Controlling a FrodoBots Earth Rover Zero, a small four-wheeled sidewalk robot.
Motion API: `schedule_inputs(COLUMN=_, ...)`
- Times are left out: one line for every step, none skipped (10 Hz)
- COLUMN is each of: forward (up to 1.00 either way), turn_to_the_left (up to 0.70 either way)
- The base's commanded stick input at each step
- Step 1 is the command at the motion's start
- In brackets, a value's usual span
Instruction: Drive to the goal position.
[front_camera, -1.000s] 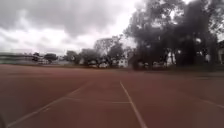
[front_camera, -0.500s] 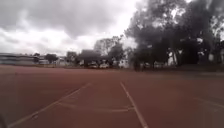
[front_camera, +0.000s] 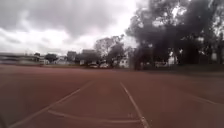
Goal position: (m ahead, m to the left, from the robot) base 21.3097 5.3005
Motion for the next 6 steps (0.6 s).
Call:
schedule_inputs(forward=0.70, turn_to_the_left=0.00)
schedule_inputs(forward=0.70, turn_to_the_left=0.00)
schedule_inputs(forward=0.70, turn_to_the_left=0.00)
schedule_inputs(forward=0.70, turn_to_the_left=0.00)
schedule_inputs(forward=0.70, turn_to_the_left=0.00)
schedule_inputs(forward=0.70, turn_to_the_left=0.00)
